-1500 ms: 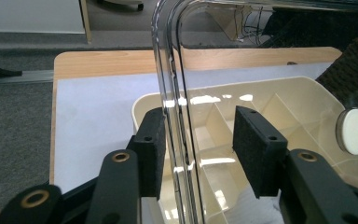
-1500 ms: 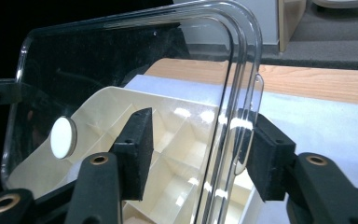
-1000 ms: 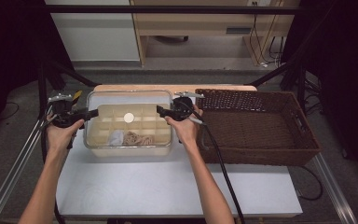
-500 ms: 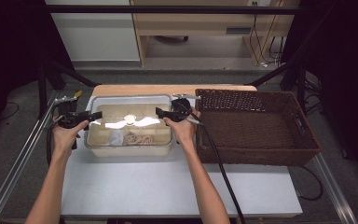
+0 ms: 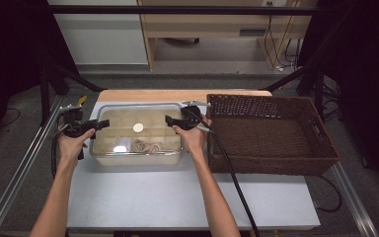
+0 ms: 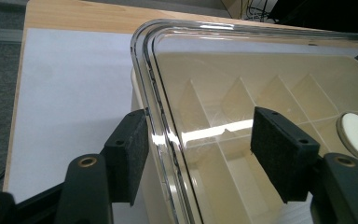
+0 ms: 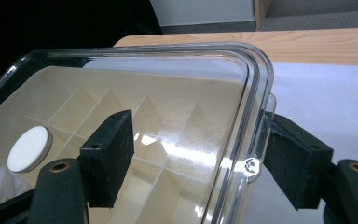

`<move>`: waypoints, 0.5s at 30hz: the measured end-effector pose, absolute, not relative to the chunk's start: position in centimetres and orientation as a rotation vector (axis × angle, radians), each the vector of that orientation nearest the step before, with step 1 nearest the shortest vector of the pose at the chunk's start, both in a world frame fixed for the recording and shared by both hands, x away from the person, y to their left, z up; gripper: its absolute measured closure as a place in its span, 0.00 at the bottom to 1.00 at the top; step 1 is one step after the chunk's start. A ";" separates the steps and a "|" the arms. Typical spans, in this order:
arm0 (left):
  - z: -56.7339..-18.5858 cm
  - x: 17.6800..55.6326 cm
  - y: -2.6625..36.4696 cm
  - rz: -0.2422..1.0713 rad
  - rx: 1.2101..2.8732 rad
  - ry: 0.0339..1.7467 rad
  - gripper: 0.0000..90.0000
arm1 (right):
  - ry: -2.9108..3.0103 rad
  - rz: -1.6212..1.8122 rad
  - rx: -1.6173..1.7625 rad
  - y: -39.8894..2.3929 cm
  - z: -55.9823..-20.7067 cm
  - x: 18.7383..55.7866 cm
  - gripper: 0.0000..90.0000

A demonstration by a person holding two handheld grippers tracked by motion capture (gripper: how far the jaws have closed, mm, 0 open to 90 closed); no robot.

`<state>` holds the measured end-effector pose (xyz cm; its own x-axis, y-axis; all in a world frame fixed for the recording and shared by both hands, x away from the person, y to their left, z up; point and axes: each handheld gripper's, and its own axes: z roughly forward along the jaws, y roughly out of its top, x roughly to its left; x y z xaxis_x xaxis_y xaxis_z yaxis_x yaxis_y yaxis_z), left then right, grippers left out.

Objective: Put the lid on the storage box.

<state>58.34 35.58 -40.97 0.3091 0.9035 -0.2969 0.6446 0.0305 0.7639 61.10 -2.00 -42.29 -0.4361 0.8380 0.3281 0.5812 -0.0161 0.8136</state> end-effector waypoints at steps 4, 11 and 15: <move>-41.4 58.5 35.6 0.344 1.696 1.423 0.39 | 1.998 1.422 1.514 -1.9 -42.6 61.2 0.31; -41.9 58.8 35.6 0.304 1.695 1.442 0.34 | 1.999 1.395 1.540 -1.9 -43.0 61.2 0.31; -41.7 58.7 35.4 0.355 1.723 1.438 0.33 | 2.000 1.394 1.529 -2.0 -42.9 61.2 0.32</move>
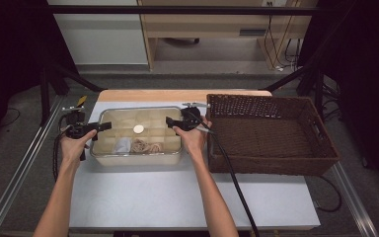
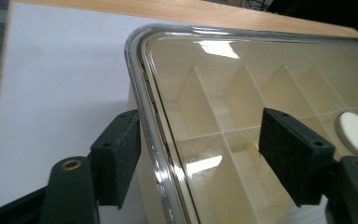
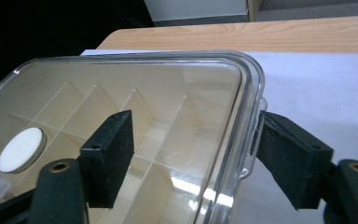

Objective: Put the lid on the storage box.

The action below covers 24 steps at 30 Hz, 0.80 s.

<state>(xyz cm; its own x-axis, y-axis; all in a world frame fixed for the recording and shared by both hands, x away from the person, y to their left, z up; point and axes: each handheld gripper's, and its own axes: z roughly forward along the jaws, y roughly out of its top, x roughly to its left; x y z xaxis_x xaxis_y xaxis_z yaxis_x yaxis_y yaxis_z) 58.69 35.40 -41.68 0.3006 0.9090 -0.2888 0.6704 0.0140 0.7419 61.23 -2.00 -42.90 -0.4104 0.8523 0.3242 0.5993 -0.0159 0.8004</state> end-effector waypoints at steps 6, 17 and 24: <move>-41.2 58.2 35.5 0.380 1.723 1.443 0.34 | 1.968 1.381 1.503 -2.2 -42.5 61.1 0.34; -38.5 55.9 35.7 0.438 1.685 1.379 0.40 | 1.924 1.429 1.427 -3.5 -39.7 59.9 0.41; -36.5 52.9 33.9 0.474 1.714 1.282 0.47 | 2.029 1.407 1.303 -4.3 -37.2 57.0 0.62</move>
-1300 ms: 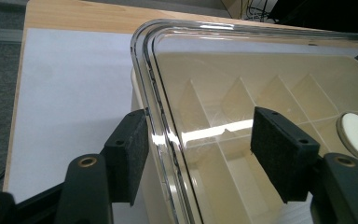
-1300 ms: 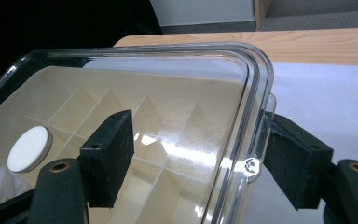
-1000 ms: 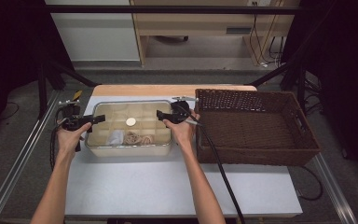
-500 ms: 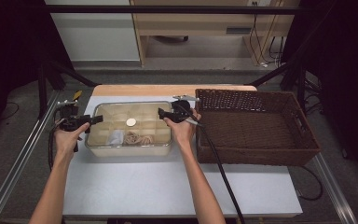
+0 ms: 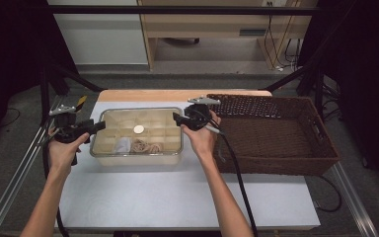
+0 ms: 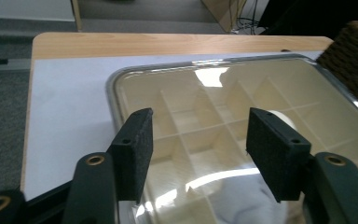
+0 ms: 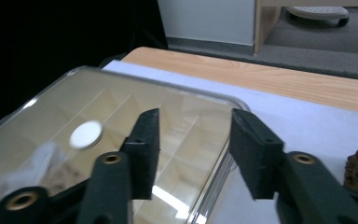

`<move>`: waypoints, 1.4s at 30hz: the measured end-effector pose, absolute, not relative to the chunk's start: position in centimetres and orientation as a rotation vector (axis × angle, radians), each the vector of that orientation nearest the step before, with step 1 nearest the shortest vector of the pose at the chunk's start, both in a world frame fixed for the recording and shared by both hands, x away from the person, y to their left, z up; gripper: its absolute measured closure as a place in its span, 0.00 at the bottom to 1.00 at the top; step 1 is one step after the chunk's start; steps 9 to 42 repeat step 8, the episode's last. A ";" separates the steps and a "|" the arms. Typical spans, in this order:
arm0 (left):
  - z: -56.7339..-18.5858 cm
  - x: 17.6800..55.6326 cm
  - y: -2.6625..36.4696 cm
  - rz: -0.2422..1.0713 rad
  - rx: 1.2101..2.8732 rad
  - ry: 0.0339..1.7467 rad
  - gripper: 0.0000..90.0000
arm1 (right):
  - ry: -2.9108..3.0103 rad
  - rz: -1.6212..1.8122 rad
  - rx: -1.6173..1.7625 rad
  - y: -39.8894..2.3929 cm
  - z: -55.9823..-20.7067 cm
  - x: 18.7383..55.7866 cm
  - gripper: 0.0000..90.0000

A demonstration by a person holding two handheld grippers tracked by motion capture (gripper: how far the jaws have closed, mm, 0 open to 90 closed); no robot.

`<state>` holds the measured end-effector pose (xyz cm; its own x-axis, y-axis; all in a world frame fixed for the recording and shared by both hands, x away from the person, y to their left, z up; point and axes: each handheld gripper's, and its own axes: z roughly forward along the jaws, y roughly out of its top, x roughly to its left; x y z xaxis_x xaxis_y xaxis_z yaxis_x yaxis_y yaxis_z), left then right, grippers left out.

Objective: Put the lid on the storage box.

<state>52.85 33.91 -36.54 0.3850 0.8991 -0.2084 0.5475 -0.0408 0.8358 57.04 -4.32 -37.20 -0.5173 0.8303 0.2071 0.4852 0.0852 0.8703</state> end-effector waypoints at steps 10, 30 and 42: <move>-36.5 48.5 32.1 0.480 1.744 1.201 0.48 | 2.107 1.442 1.217 -5.3 -36.6 53.4 0.64; -36.5 48.5 32.1 0.480 1.744 1.201 0.48 | 2.107 1.442 1.217 -5.3 -36.6 53.4 0.64; -36.5 48.5 32.1 0.480 1.744 1.201 0.48 | 2.107 1.442 1.217 -5.3 -36.6 53.4 0.64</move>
